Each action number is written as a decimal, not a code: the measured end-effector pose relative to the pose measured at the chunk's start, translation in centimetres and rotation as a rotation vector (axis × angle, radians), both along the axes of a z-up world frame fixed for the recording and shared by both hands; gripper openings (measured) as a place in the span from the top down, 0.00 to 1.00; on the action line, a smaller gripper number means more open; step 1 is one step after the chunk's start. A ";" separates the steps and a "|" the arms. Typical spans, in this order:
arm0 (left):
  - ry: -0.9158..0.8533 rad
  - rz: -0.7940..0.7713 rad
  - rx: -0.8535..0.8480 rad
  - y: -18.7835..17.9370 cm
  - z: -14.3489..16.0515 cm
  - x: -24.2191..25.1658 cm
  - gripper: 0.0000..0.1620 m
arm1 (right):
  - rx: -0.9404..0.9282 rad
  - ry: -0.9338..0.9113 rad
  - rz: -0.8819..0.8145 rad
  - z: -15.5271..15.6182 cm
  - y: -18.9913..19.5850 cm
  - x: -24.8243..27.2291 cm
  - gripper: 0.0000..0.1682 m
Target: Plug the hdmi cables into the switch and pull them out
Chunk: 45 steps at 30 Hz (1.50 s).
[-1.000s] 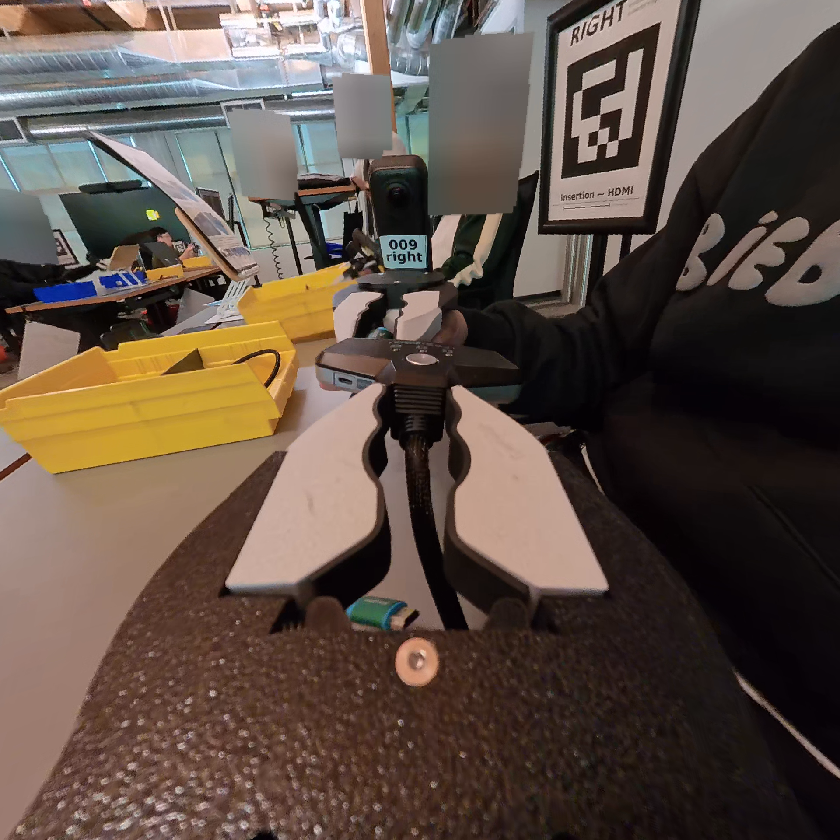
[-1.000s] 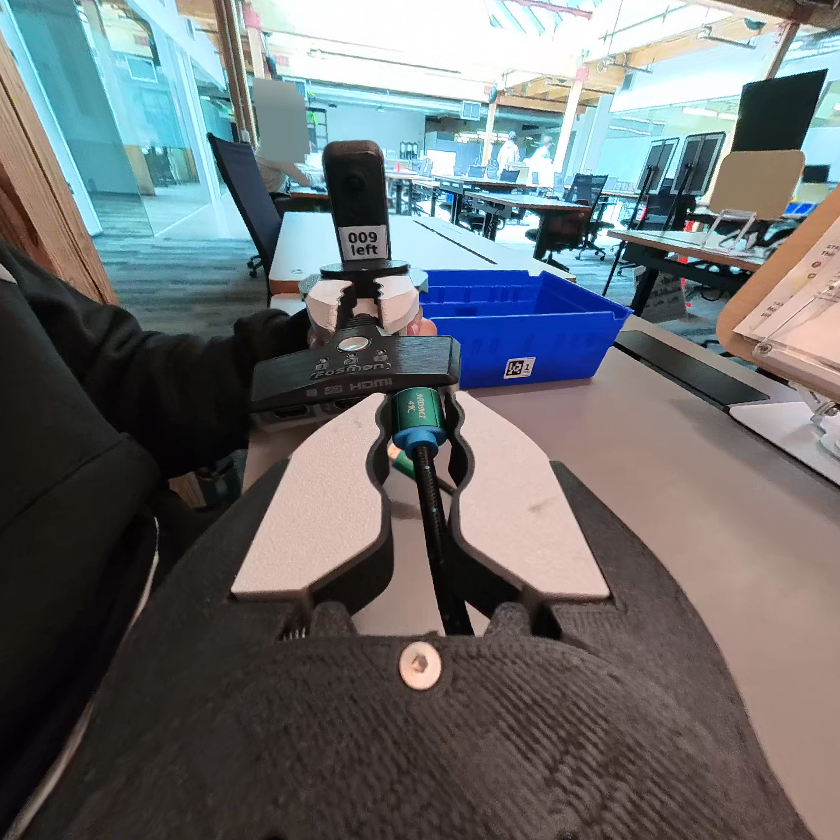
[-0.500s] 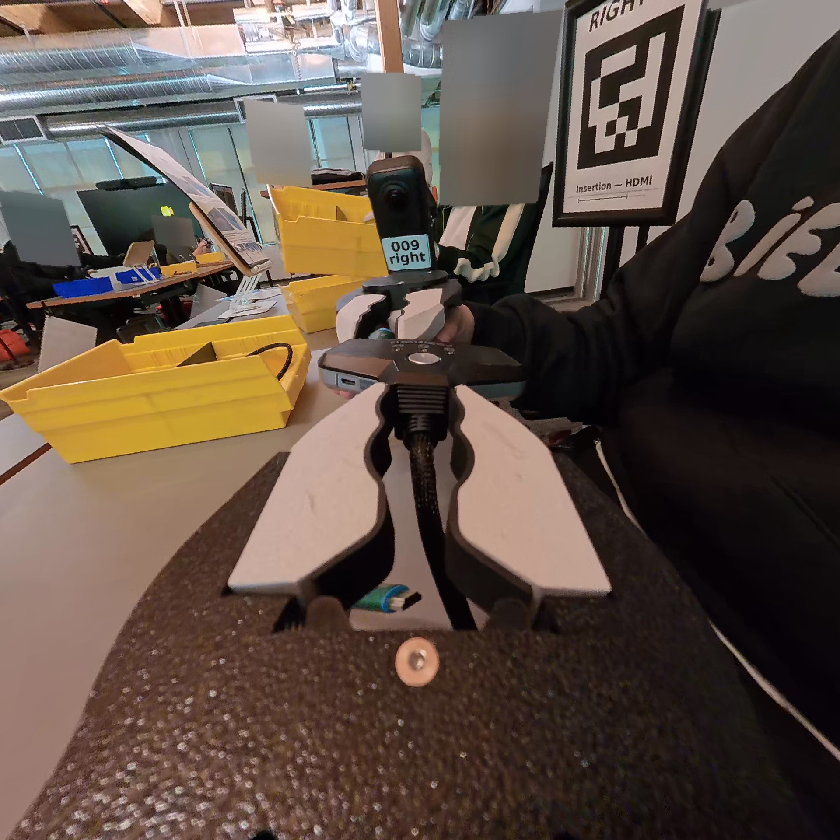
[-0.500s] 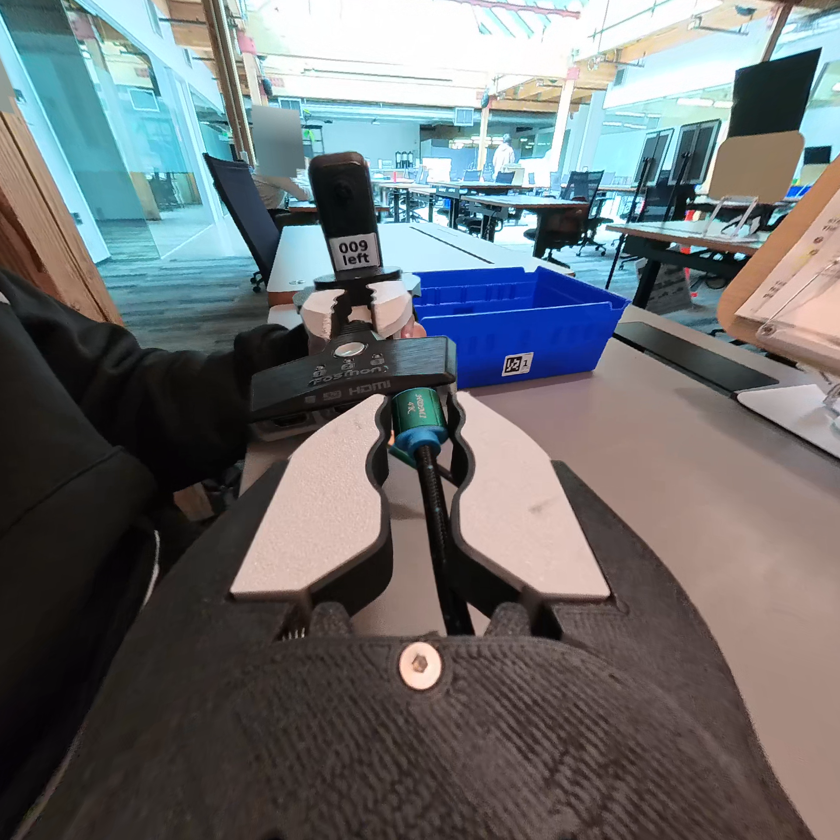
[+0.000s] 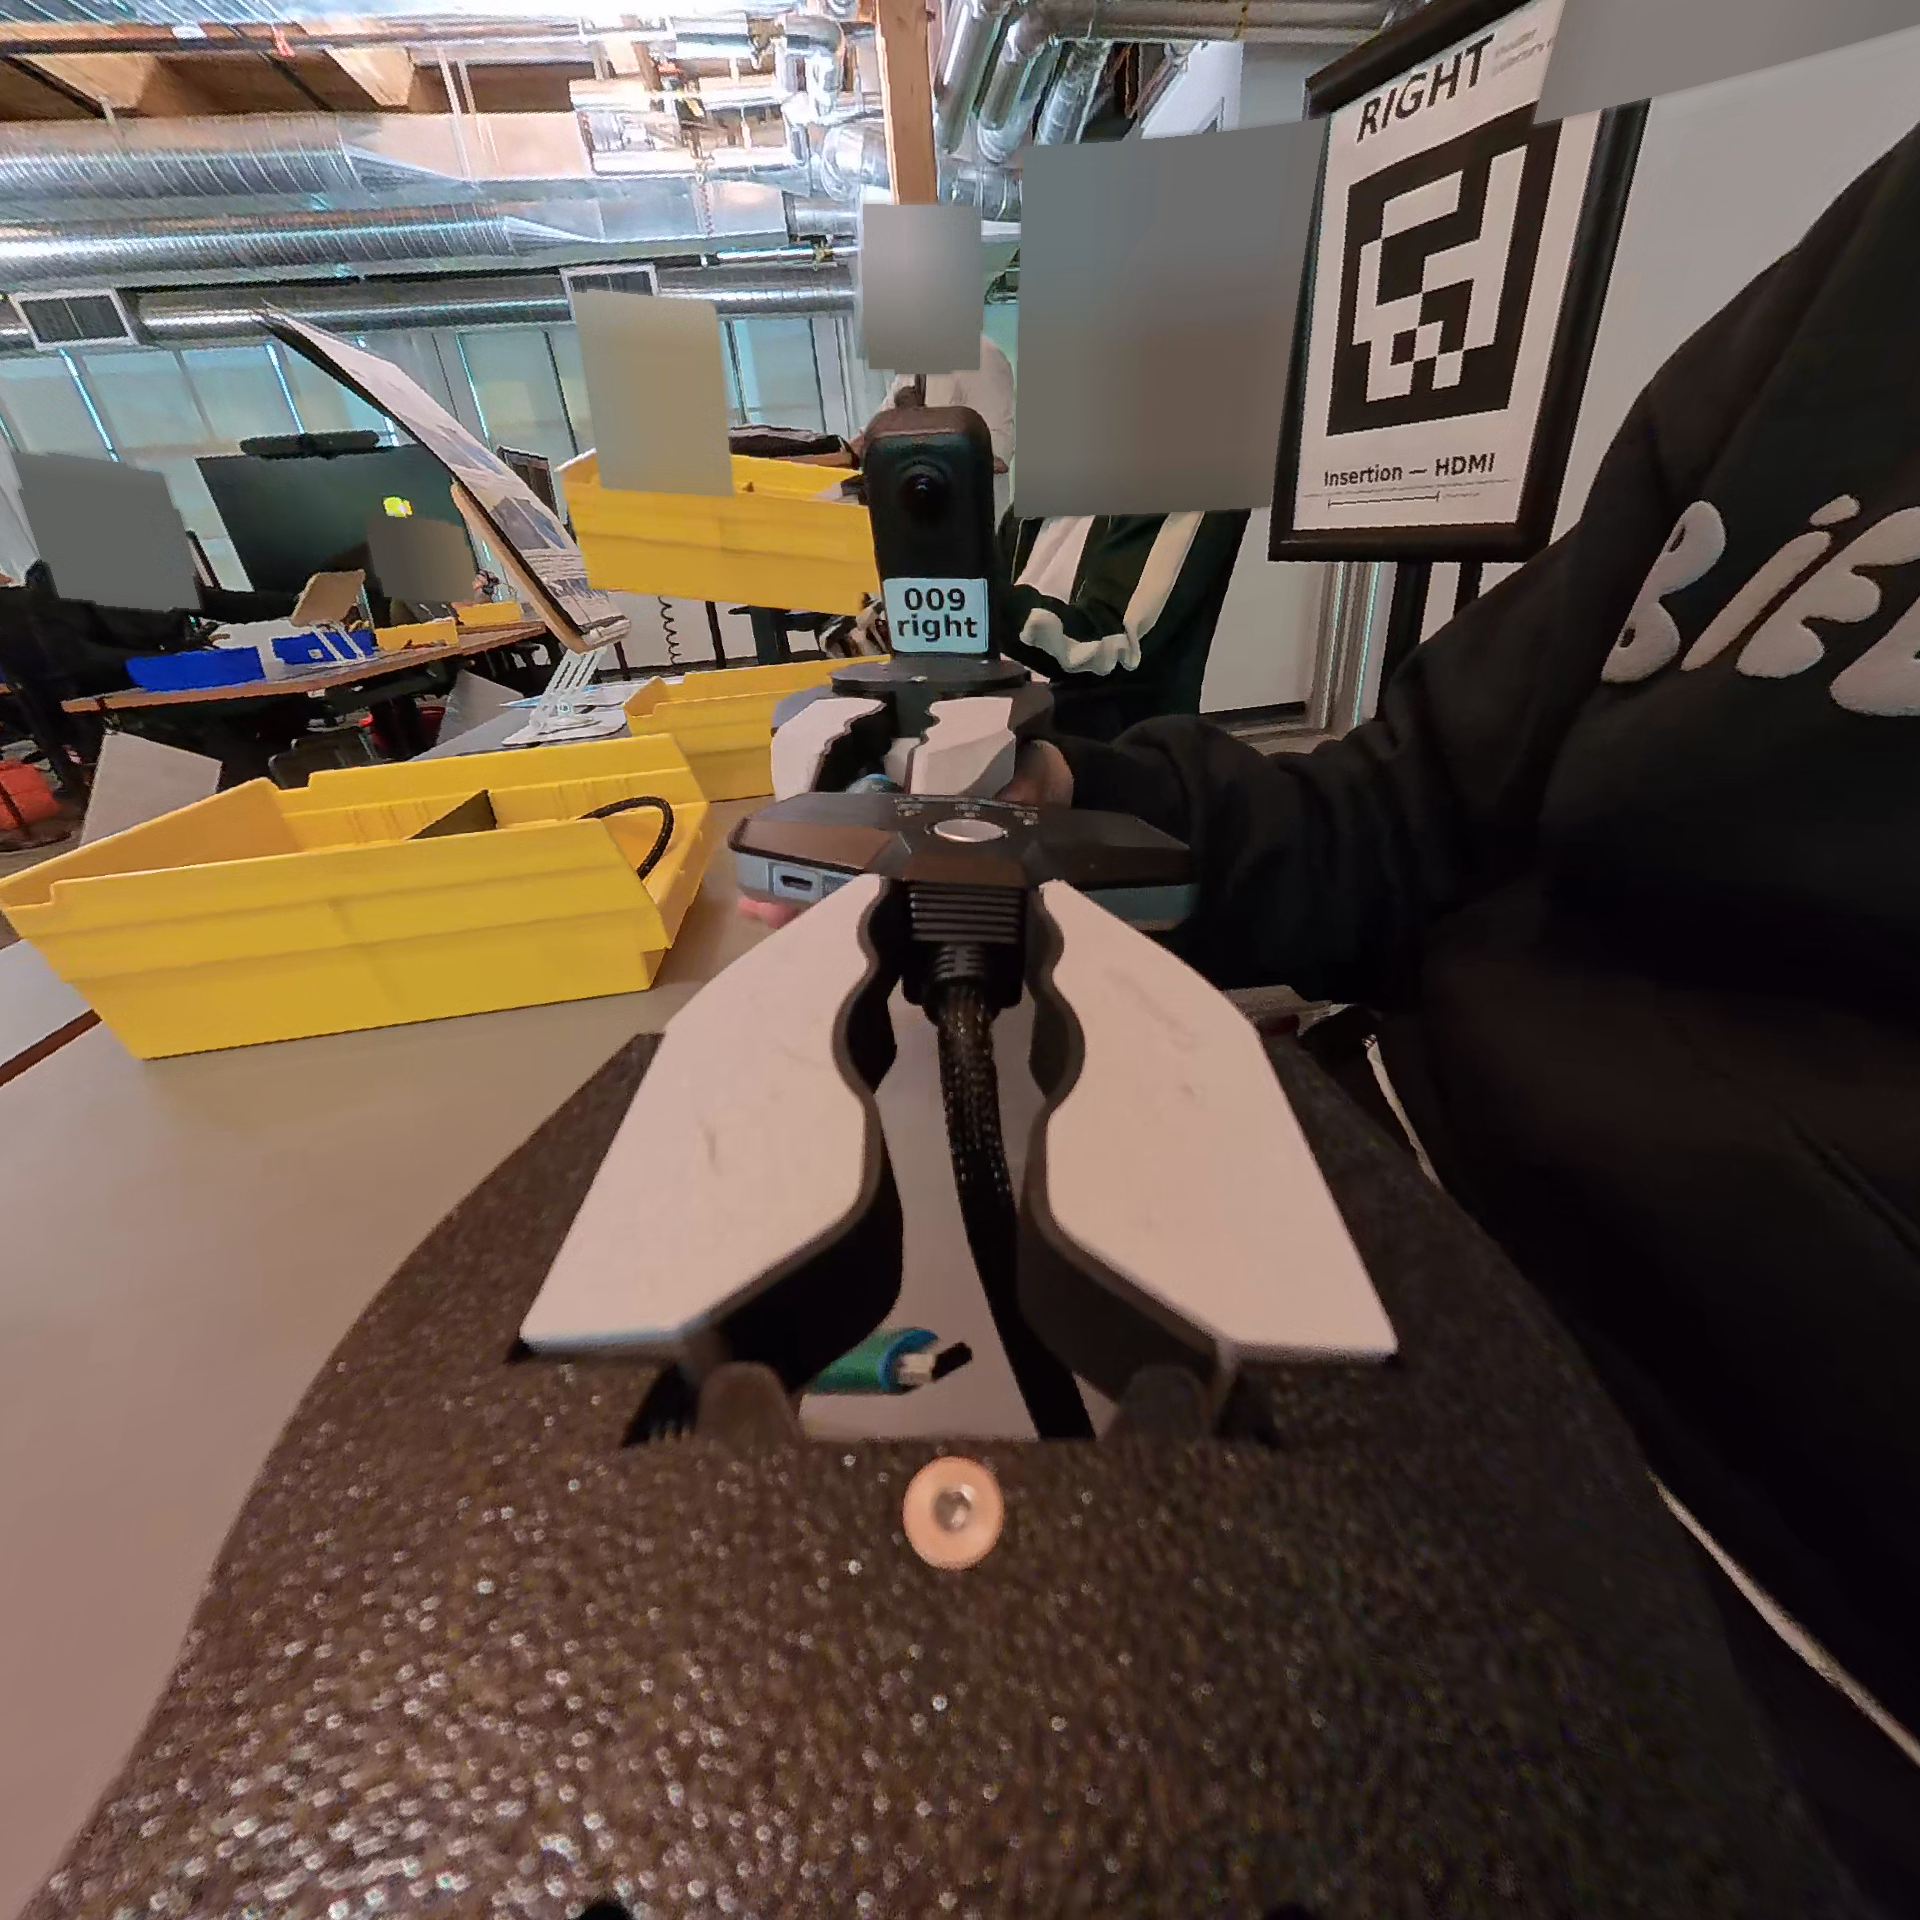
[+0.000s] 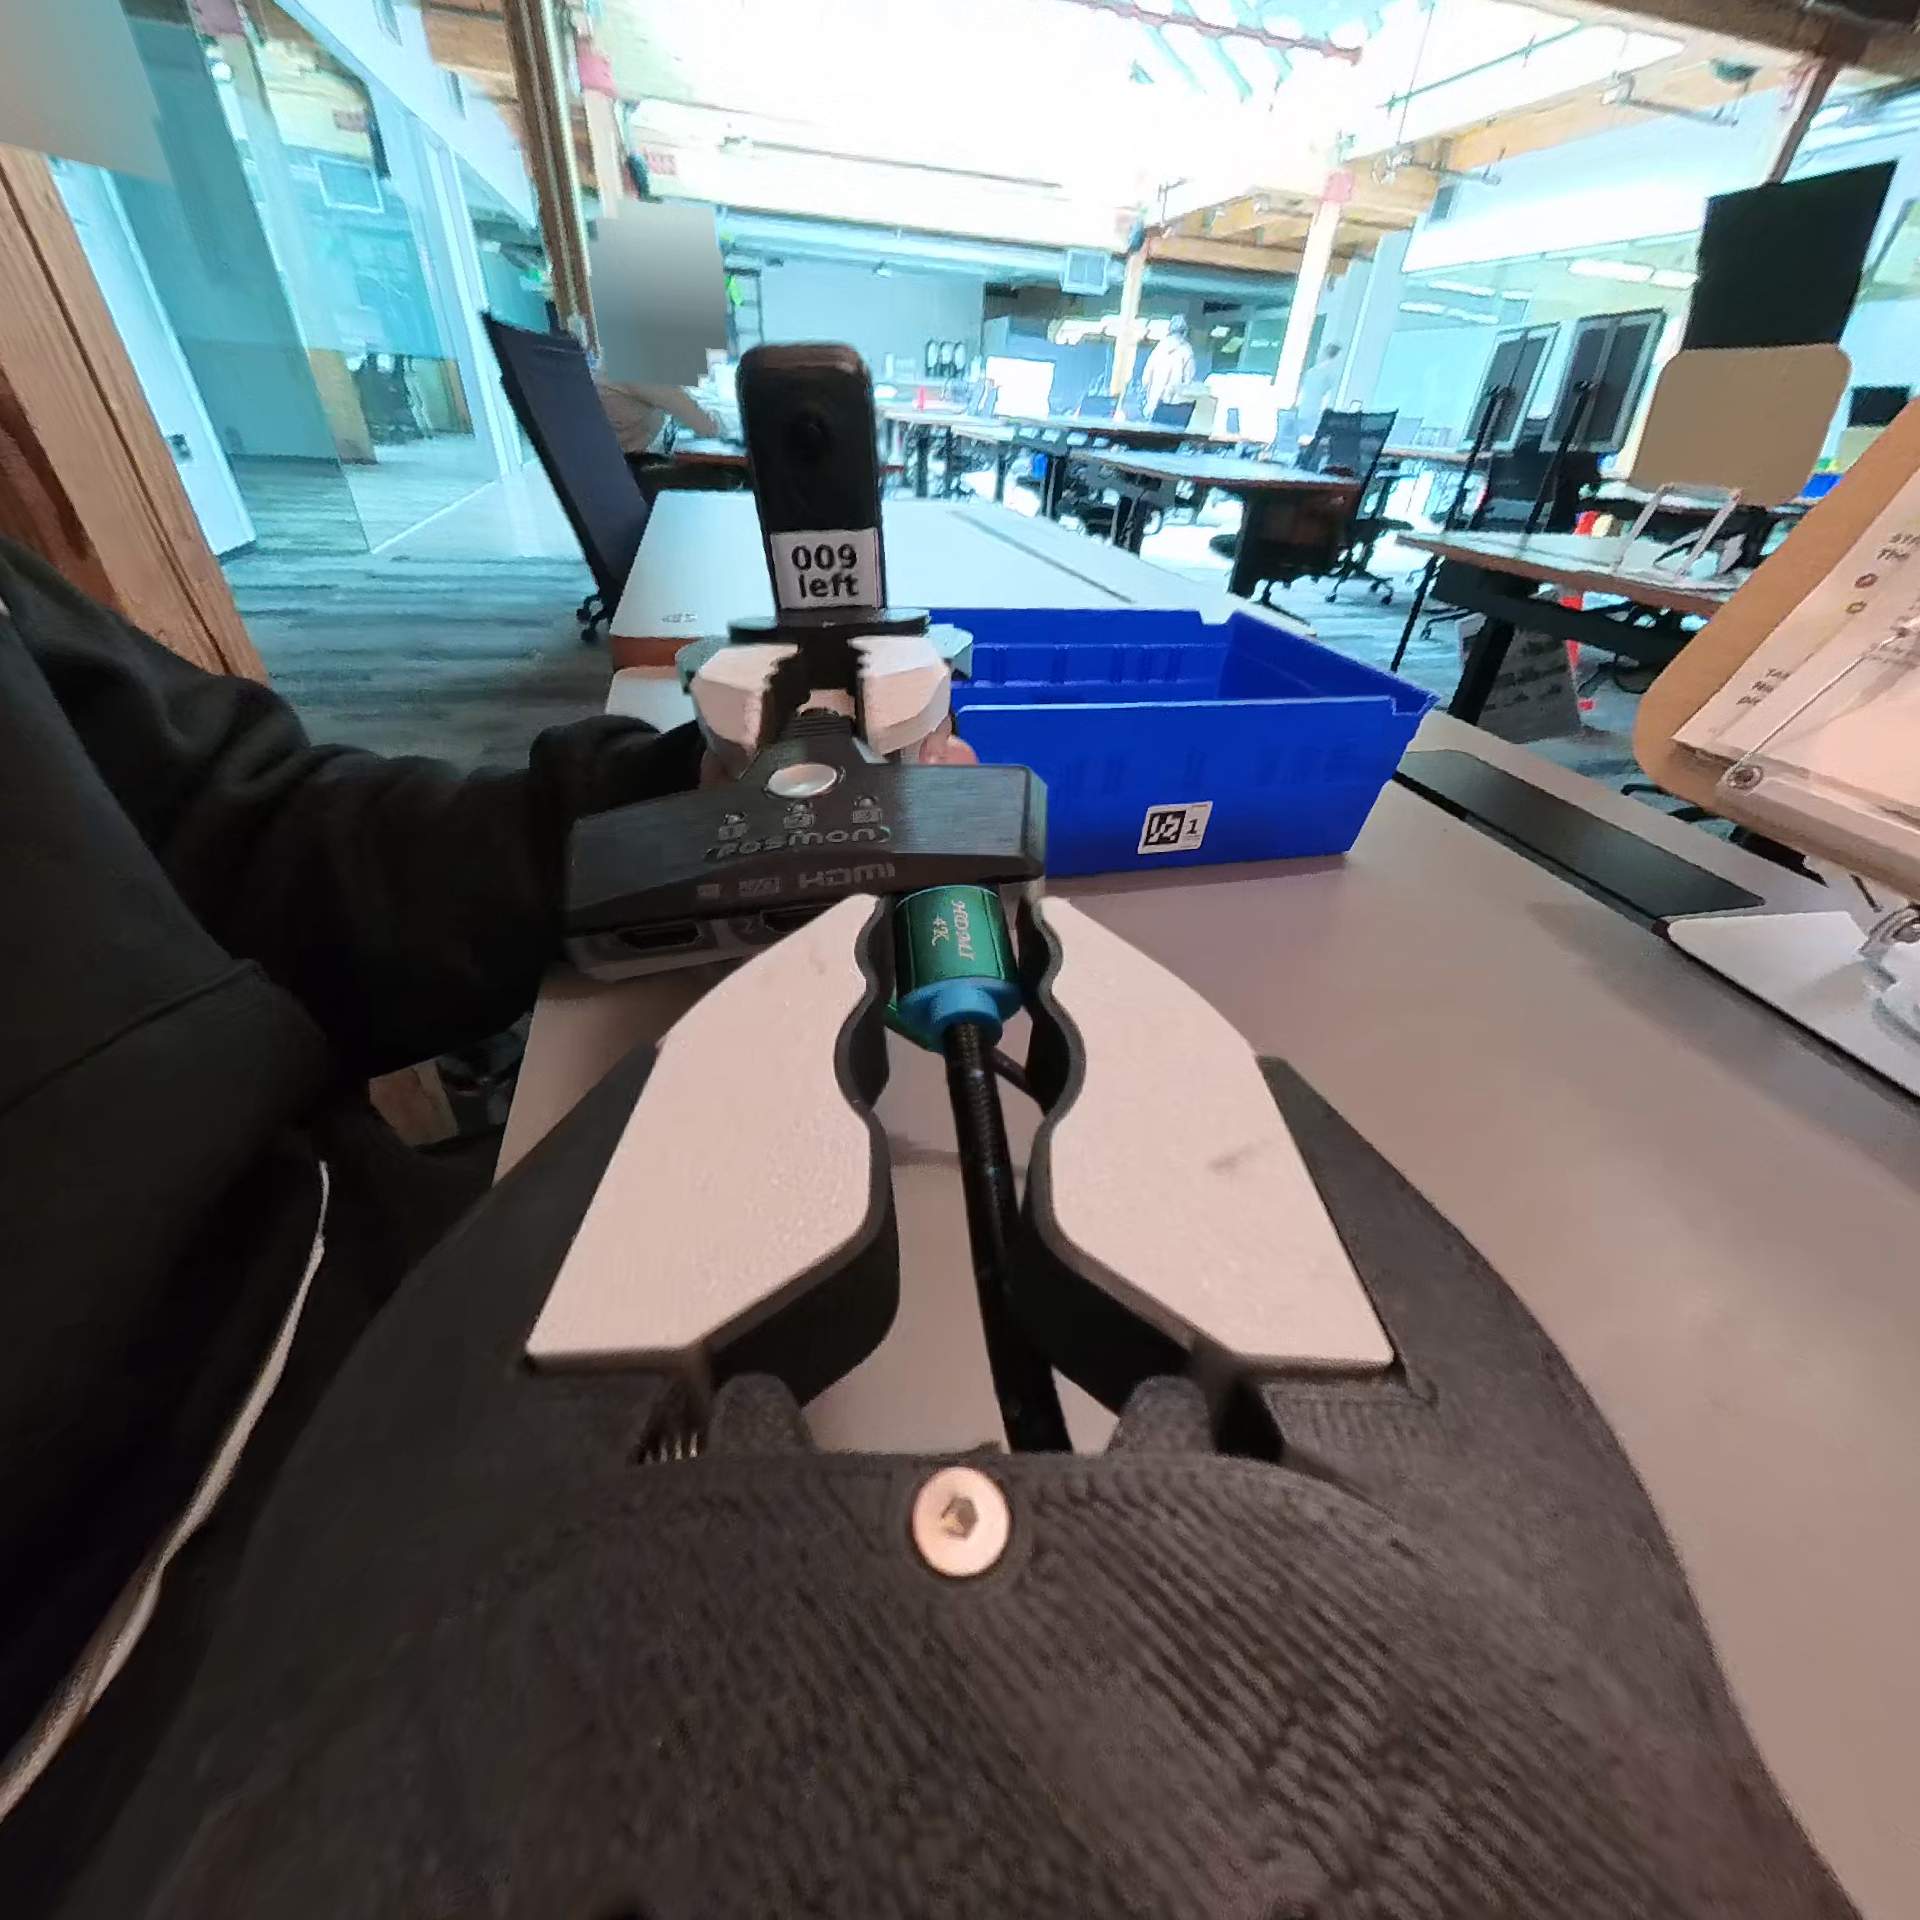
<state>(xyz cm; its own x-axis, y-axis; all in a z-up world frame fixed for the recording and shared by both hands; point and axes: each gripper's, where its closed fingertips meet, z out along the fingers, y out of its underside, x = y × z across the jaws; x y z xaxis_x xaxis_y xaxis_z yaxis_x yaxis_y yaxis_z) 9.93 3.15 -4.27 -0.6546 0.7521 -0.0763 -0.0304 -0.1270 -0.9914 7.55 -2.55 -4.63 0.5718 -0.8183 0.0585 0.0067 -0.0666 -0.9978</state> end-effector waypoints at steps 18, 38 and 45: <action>-0.080 0.005 -0.035 0.5 0.7 -0.6 0.86 | -0.256 0.050 0.044 1.3 0.4 -1.1 0.87; 0.169 0.155 -0.276 4.8 6.9 6.1 0.87 | -0.097 -0.187 -0.134 8.0 -4.4 -3.7 0.87; 0.131 0.140 -0.224 4.4 6.2 5.1 0.87 | -0.255 -0.345 -0.369 17.8 -11.0 -9.2 0.87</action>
<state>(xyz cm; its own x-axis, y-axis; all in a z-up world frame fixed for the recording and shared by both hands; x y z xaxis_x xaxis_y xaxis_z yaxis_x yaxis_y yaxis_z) 15.05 7.54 1.93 -0.7658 0.6282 -0.1377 -0.1236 -0.3538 -0.9271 -1.69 -13.57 13.14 0.1628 -0.8958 0.4136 0.2597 -0.3655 -0.8939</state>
